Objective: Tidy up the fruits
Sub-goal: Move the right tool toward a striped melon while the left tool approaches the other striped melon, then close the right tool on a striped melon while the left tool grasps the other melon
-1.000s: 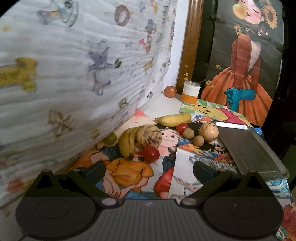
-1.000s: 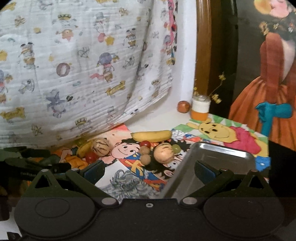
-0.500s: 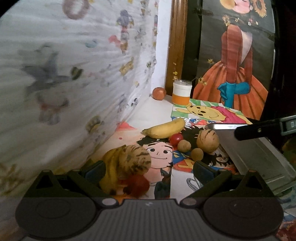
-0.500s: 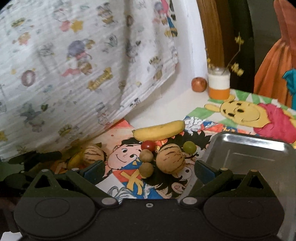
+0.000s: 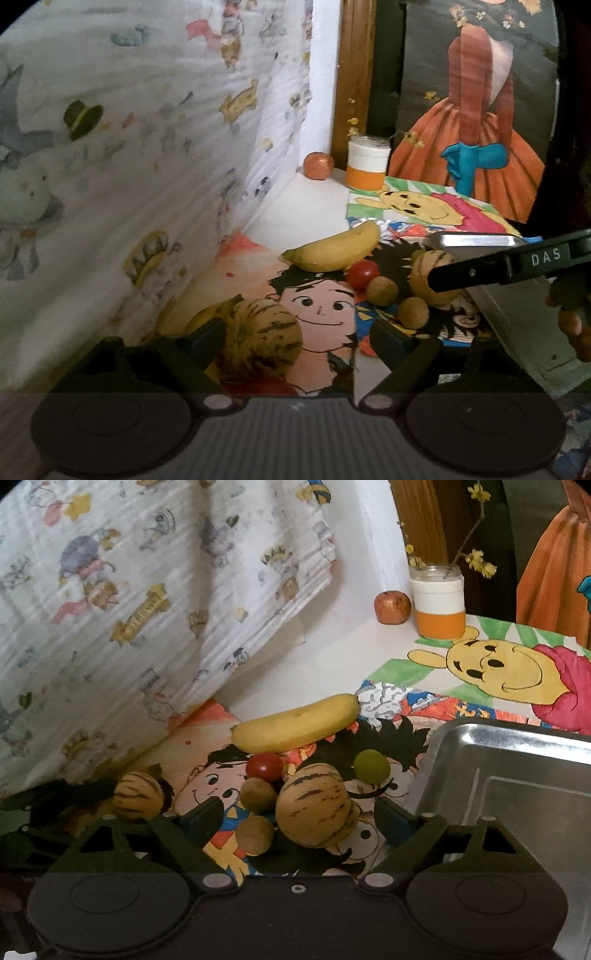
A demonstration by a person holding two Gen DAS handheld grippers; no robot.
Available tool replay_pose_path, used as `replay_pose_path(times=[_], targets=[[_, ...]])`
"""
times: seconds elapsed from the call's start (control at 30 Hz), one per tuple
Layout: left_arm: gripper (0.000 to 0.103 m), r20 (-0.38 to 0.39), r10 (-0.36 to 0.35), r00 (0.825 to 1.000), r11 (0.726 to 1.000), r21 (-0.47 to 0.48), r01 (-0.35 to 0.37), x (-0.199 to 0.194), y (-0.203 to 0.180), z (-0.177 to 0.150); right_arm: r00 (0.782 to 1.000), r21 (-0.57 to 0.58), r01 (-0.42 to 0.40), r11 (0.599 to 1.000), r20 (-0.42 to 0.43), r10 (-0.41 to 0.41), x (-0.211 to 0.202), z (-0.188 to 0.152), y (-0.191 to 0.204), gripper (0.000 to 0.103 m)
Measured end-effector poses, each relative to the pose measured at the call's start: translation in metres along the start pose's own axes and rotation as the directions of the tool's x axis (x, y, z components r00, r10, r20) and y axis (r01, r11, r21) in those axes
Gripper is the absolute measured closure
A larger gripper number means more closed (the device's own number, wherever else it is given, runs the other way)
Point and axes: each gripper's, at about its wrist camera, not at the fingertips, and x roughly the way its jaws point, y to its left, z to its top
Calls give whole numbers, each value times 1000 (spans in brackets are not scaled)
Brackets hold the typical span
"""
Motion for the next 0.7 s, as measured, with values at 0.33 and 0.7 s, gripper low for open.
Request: replay_pose_path(times=[0.33,0.7], targets=[[17,-22,52,998,998,19,-51,14,-3,6,999,28,-10,1000,-33,11,20,-3,-3,20],[17,-23,100,995,990,97,-97,23,-14,4,997,82,-78,994,-5,79,24,-6,-1,27]])
